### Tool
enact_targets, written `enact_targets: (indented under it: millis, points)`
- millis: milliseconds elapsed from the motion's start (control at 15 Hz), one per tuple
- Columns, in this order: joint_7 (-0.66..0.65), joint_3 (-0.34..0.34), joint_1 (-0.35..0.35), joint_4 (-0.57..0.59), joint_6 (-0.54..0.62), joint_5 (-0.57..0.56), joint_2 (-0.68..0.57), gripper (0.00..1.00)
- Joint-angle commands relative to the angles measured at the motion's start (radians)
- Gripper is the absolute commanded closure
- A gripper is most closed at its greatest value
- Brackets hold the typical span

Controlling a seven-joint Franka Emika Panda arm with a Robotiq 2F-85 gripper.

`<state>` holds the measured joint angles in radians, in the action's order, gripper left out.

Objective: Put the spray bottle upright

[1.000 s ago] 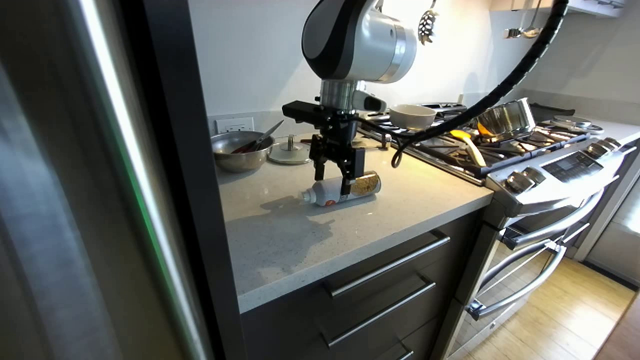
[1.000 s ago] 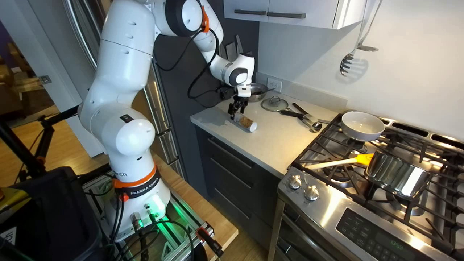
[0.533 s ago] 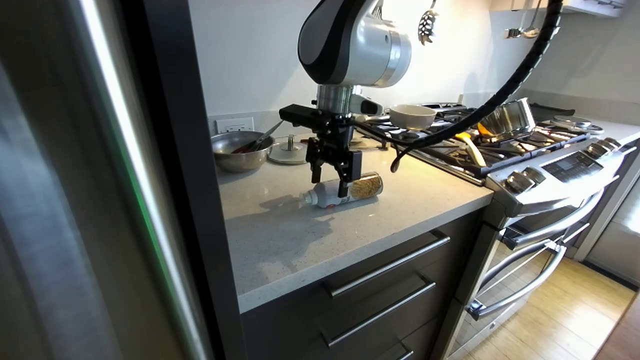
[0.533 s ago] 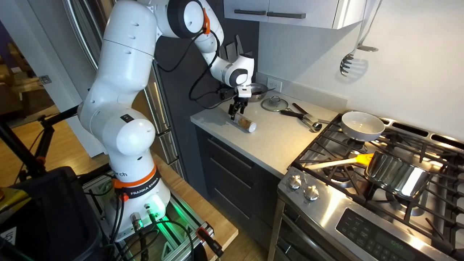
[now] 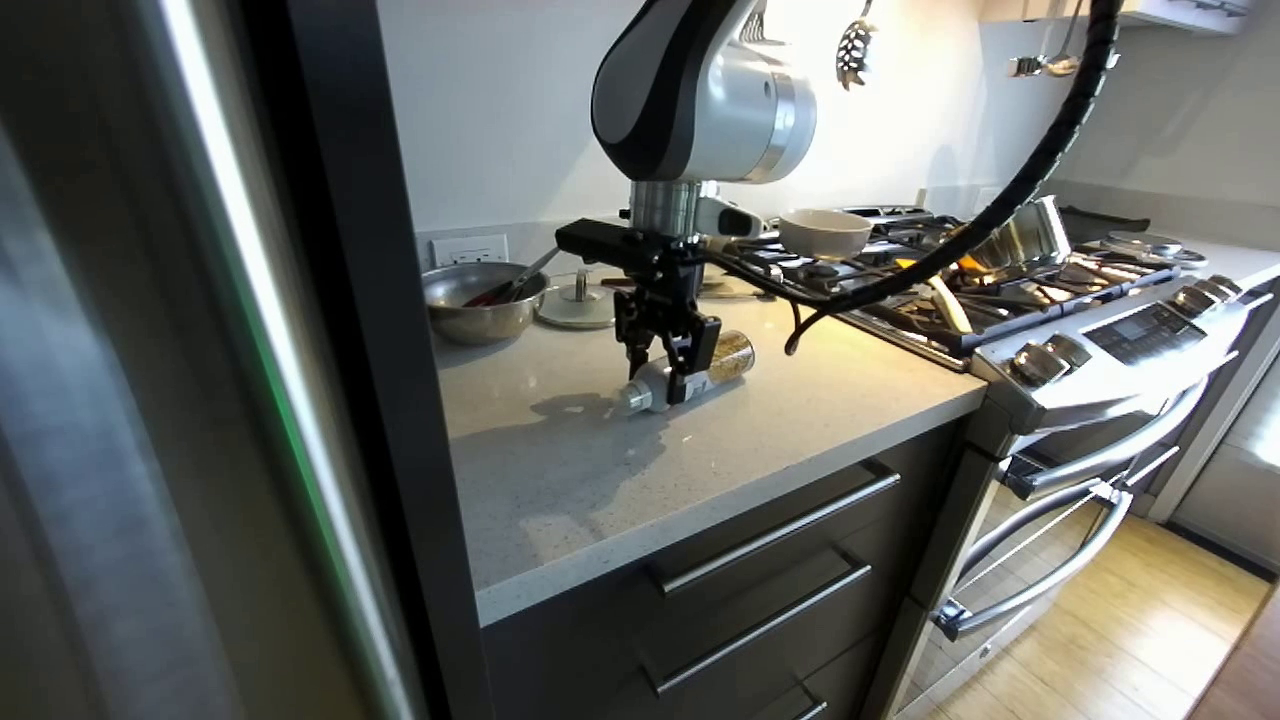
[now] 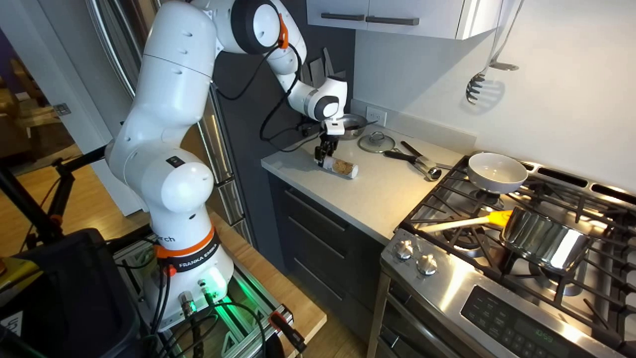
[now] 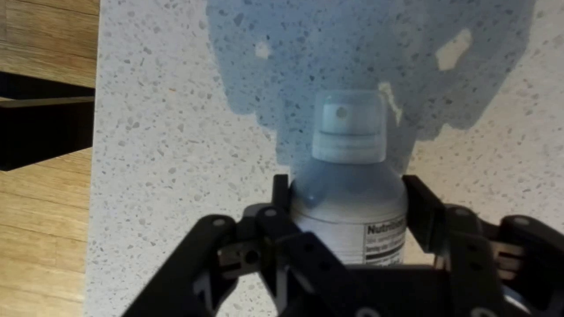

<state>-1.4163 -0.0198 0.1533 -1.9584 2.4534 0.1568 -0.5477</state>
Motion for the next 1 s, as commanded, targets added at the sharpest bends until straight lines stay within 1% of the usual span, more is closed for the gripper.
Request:
enact_targets:
  millis: [0, 200, 333, 400, 533, 733, 933]
  points:
    - [-0.001, 0.035, 0.029, 0.011, 0.019, -0.034, -0.017, 0.62]
    - [0.007, 0.039, 0.026, 0.005, 0.028, -0.037, -0.005, 0.62]
    - [0.055, 0.018, -0.005, -0.008, 0.029, -0.003, 0.02, 0.62]
    - [0.1, -0.002, -0.03, -0.017, 0.031, 0.028, 0.034, 0.62]
    - [0.201, -0.038, -0.079, -0.039, 0.023, 0.107, 0.071, 0.62]
    - [0.397, -0.088, -0.161, -0.072, 0.002, 0.264, 0.135, 0.62]
    - [0.599, -0.113, -0.229, -0.101, -0.033, 0.439, 0.198, 0.62]
